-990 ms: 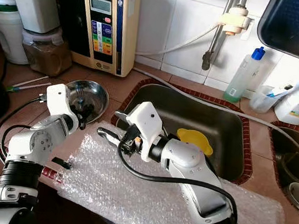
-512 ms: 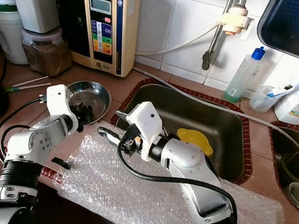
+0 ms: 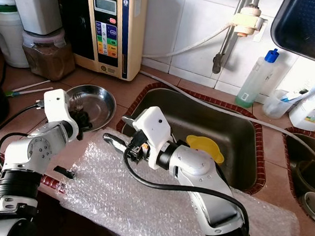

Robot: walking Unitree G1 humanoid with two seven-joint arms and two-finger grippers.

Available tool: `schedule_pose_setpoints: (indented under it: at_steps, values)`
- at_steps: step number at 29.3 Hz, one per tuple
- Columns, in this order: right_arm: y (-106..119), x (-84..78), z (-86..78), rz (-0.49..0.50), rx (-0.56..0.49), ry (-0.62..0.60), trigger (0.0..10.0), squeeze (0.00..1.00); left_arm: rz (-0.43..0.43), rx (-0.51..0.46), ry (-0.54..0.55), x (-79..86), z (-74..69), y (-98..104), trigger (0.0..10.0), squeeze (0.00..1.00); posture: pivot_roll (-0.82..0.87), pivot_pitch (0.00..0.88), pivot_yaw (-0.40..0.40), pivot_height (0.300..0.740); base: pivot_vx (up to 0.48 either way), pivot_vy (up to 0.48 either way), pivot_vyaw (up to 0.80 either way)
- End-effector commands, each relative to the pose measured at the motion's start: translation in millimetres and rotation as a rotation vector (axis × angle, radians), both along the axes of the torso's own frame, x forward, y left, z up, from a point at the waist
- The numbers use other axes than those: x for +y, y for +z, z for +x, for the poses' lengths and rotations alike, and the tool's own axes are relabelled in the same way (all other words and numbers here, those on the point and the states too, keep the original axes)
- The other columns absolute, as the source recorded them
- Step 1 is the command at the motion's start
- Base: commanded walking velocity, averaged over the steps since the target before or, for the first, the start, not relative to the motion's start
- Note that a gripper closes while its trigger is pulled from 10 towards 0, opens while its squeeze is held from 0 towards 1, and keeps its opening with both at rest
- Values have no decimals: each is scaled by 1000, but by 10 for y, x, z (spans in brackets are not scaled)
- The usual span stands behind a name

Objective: Kitchen organization

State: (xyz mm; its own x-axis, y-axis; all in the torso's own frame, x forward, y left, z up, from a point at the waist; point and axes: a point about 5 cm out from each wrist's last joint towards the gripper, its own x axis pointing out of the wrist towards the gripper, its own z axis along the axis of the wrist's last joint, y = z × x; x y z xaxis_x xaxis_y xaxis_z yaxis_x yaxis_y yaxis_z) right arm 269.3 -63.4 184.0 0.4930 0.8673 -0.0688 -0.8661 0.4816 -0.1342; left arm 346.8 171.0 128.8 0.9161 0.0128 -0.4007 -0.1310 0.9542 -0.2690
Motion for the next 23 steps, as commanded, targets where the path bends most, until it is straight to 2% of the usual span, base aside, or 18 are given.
schedule_pose_setpoints:
  at_steps: [1,3,5,6,9,18,23]
  values:
    - [64,-50,42,3,-24,-14,10000,0,9,-7,20,22,-18,-16,0,0,48,0,-21,740,0,0,0]
    - [75,-63,62,7,-27,-24,10000,0,52,-48,13,3,-10,36,0,0,47,0,-21,740,0,0,0]
    - [79,-65,68,8,-30,-27,10000,0,47,-74,12,-19,-6,62,0,0,47,0,-21,740,0,0,0]
    - [90,-71,88,15,-38,-46,10000,0,49,-118,5,-59,-6,112,0,0,48,0,-22,740,0,0,0]
    - [115,-94,146,36,-50,-99,10000,0,92,-191,-14,-115,-8,189,0,0,46,0,-25,740,0,0,0]
    - [132,-147,201,54,-53,-146,10000,0,150,-202,-19,-144,-35,175,0,0,41,0,-28,740,0,0,0]
    - [214,-211,305,112,-65,-229,10000,0,183,-261,-27,-177,-18,274,0,0,39,0,-28,740,0,0,0]
